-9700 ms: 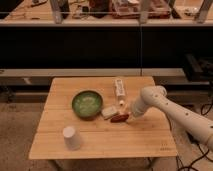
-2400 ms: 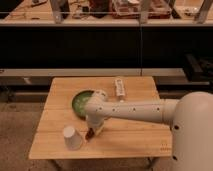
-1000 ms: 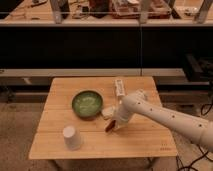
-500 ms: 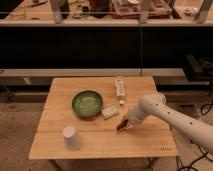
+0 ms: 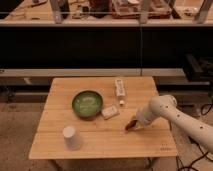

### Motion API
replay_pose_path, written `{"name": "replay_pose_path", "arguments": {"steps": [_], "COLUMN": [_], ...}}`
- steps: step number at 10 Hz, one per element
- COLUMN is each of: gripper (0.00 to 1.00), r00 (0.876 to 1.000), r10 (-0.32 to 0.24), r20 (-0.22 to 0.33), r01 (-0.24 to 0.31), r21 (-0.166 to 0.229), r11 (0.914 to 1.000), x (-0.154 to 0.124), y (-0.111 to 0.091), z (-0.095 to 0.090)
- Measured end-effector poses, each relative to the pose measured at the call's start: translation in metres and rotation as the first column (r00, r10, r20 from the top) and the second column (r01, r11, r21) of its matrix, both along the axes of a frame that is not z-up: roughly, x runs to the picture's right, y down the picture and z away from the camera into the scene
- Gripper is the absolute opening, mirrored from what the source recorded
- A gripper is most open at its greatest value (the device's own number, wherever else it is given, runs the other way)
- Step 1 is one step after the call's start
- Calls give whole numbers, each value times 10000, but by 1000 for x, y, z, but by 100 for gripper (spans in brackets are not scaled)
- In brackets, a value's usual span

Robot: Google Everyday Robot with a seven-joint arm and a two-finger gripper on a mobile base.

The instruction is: Drag the pepper across the table

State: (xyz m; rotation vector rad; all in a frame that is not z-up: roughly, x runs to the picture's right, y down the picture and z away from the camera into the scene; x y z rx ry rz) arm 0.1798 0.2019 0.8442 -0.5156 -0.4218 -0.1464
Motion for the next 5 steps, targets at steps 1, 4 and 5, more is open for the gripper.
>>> {"name": "replay_pose_path", "arguments": {"steps": [1,4,5], "gripper": [24,24,24], "r00": [9999,9985,9981], "r10": [19,-148,-242], "r20": [-171,-528,-562], "r01": [-19,139,231], "r21": [-27,-181,-204], "r11": [10000,9997,9995], "x": [6,15,15], "y": [1,5,6], "z": [0,-1,-1]}}
